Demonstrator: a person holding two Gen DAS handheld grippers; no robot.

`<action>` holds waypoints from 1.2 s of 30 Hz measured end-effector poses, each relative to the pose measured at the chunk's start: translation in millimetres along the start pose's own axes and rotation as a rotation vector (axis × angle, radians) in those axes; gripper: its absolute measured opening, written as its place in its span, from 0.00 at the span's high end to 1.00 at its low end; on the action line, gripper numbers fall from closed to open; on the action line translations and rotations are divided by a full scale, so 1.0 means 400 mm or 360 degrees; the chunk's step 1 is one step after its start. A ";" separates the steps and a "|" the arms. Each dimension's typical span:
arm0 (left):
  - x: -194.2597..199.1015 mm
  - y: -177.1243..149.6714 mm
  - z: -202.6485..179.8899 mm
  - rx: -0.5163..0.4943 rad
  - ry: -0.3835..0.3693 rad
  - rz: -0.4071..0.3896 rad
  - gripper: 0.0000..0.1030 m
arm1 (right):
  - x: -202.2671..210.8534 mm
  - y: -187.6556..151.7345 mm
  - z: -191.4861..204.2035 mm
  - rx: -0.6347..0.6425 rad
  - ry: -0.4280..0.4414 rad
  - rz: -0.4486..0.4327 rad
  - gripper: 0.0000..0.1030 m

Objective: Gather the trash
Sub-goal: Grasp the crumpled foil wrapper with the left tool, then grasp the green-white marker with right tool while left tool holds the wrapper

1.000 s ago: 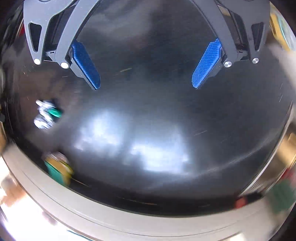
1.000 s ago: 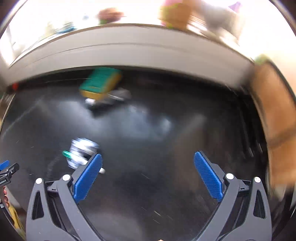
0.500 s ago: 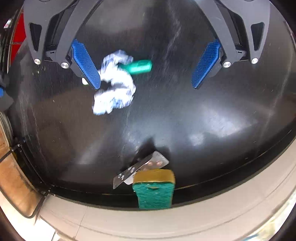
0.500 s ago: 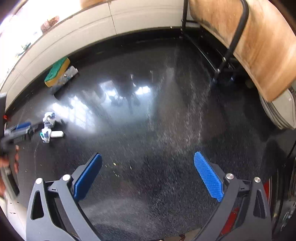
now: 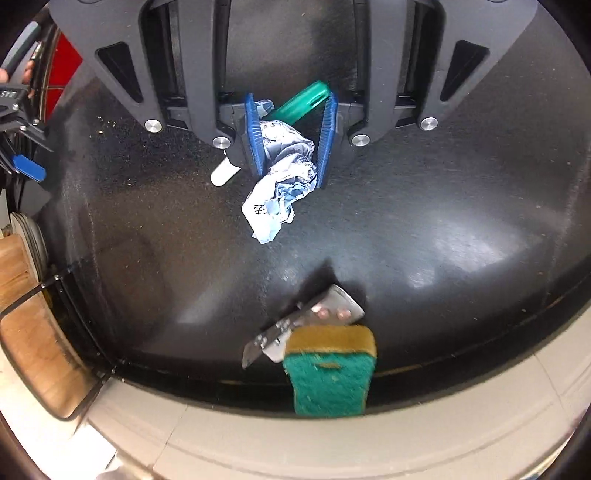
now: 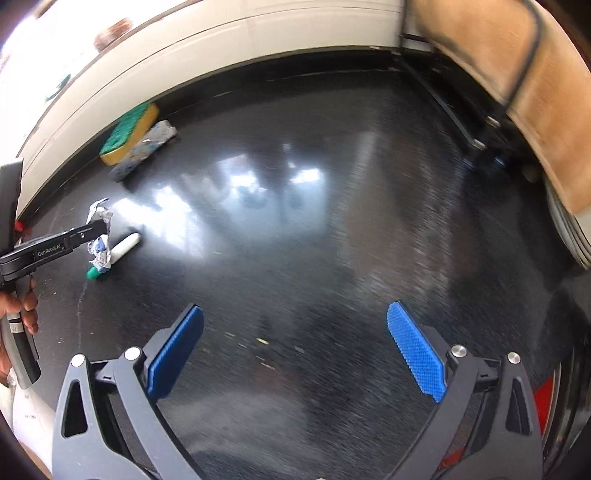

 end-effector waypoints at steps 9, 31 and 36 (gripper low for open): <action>0.073 -0.093 0.153 0.0238 0.0086 -0.0019 0.74 | -0.077 0.027 0.238 0.0268 0.0104 0.0099 0.07; 0.134 -0.330 0.384 0.0560 0.0213 0.0044 0.74 | -0.195 0.034 0.570 0.0552 -0.0079 0.0072 0.07; 0.123 -0.323 0.378 0.0554 0.0201 0.0051 0.74 | -0.224 0.039 0.592 0.0583 -0.0126 0.0070 0.06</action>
Point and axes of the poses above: each gripper's, at about its wrist camera, not at the fingertips, and x roughly against the way its jaws point, z to its left, y to its top, the point moved 9 cm from there along -x, roughly the way its jaws point, and after that the axes turned 5 degrees about -x, right-handed, at the moved point
